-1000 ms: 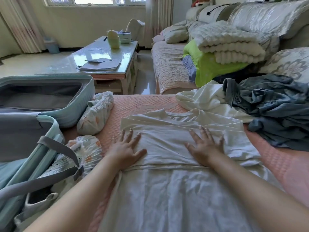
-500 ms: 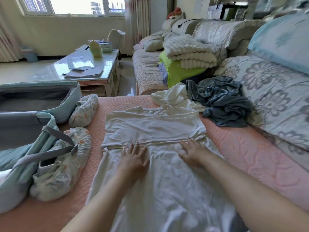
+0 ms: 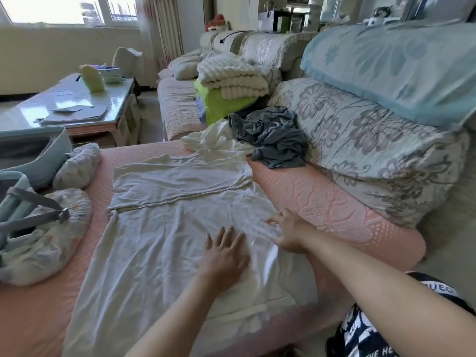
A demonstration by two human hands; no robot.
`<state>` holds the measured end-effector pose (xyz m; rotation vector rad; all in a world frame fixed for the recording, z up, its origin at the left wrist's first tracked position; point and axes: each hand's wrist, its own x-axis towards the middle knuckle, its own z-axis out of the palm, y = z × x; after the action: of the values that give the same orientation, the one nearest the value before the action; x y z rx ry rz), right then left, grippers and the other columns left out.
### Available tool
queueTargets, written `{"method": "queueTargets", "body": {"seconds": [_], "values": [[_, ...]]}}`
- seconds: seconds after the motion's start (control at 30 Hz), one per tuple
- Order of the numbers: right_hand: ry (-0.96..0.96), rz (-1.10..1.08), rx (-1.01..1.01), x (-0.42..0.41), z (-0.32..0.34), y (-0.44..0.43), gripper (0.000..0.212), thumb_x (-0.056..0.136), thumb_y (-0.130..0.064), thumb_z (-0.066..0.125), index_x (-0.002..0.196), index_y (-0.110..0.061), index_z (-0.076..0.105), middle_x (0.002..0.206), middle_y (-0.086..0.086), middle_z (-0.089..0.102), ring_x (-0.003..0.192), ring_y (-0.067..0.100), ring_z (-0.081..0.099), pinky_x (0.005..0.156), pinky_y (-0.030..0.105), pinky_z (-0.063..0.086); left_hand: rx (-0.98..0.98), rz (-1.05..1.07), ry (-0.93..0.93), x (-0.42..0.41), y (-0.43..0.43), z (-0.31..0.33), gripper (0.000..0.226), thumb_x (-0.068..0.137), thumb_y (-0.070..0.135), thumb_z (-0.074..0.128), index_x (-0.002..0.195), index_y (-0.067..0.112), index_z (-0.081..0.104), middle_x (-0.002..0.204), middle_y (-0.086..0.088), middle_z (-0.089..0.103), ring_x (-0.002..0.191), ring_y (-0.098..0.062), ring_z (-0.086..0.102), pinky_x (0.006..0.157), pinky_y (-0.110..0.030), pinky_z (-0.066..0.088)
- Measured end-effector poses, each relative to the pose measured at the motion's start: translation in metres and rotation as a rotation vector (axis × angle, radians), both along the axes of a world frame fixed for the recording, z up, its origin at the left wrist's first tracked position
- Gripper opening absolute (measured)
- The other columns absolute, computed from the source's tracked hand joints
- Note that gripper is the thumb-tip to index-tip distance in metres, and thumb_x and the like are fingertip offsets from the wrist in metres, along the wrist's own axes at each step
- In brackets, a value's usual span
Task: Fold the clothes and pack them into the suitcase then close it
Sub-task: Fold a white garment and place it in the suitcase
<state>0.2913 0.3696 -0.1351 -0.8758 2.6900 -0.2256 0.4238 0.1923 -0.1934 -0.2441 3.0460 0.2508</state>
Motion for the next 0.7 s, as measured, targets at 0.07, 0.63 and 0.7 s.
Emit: {"method": "queueTargets", "body": {"seconds": [0.07,0.63,0.7], "values": [[0.007,-0.121,0.045,0.004,-0.002,0.015,0.078,0.092,-0.057,0.055,0.156,-0.024,0.026,0.154,0.018,0.025,0.140,0.037,0.036,0.115,0.040,0.033,0.003,0.002,0.016,0.001,0.012,0.000,0.069,0.098,0.059,0.032,0.157,0.034,0.008,0.166,-0.004,-0.002,0.153,-0.023,-0.007,0.121,-0.051,-0.007],[-0.586,-0.139,-0.624,0.005,0.047,-0.013,0.025,0.092,0.001,0.059,0.108,-0.009,0.075,0.074,0.004,0.068,0.060,0.012,0.061,0.055,0.027,0.051,-0.051,-0.101,0.191,0.041,0.036,0.012,0.076,0.073,0.063,0.057,0.134,0.019,0.047,0.128,0.002,0.051,0.121,-0.024,0.048,0.094,-0.037,0.039],[-0.705,-0.195,-0.759,-0.003,0.050,-0.023,0.040,0.089,0.015,0.049,0.118,-0.005,0.068,0.086,0.009,0.070,0.068,0.016,0.065,0.062,0.031,0.053,0.066,-0.010,0.285,0.032,0.022,0.024,0.032,0.083,0.042,0.057,0.102,0.016,0.059,0.108,-0.003,0.061,0.106,-0.029,0.059,0.078,-0.036,0.044]]}}
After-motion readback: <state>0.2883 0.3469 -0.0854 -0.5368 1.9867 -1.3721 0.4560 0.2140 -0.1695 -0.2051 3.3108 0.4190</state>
